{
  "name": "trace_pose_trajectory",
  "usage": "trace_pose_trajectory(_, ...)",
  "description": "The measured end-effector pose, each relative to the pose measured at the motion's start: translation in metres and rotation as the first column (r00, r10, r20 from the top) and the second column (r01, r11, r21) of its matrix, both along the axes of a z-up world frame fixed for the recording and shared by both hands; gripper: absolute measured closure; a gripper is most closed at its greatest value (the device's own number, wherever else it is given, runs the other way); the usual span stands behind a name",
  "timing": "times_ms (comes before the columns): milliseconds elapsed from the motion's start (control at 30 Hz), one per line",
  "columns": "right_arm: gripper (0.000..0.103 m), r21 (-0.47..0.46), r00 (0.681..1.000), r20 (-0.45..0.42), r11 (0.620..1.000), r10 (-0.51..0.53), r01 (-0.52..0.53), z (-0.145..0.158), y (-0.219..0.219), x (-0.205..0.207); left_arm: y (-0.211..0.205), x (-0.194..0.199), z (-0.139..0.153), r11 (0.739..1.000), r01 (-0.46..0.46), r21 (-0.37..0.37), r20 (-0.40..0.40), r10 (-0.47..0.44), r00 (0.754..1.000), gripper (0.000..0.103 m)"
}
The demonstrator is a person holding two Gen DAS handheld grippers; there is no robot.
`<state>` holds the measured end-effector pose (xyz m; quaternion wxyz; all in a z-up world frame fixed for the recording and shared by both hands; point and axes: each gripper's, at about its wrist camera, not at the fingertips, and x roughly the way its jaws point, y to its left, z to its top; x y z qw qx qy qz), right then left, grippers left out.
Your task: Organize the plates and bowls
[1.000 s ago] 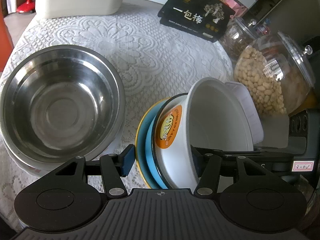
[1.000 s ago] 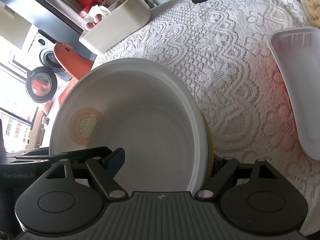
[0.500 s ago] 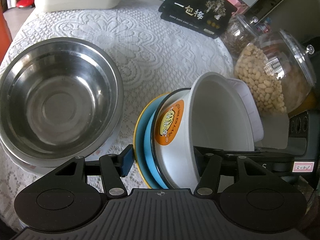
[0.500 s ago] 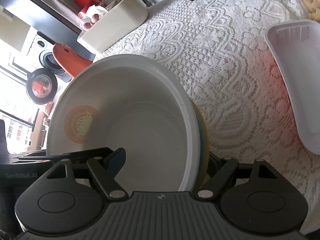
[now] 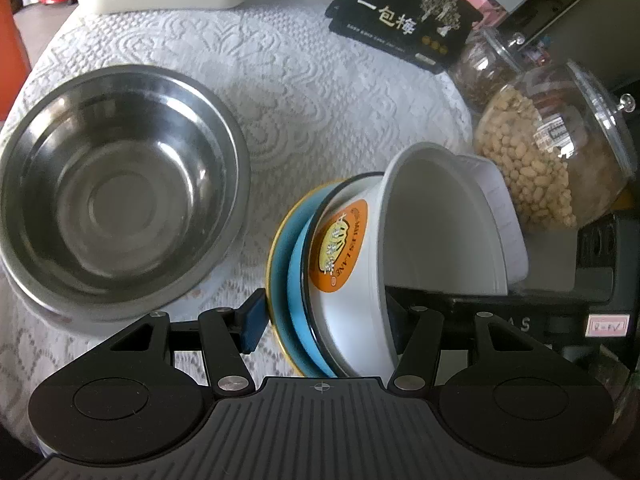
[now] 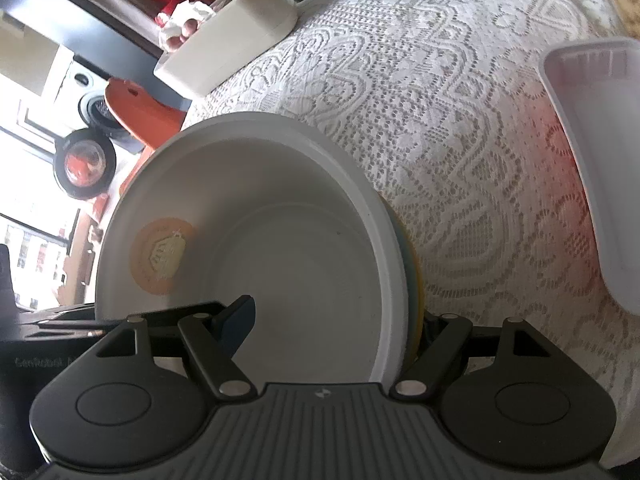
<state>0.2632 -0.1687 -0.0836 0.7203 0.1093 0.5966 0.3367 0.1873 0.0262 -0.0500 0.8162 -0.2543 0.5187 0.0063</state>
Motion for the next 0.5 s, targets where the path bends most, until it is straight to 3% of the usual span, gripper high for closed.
trace_pose_trajectory(500, 0.026, 0.014, 1.000, -0.004, 1.000, -0.005, 0.005, -0.0030, -0.0023, 0.0022, 0.0046, 0.0068, -0.0060, 1.000, -0.008, -0.030, -0.019, 0.008, 1.000, 0.042)
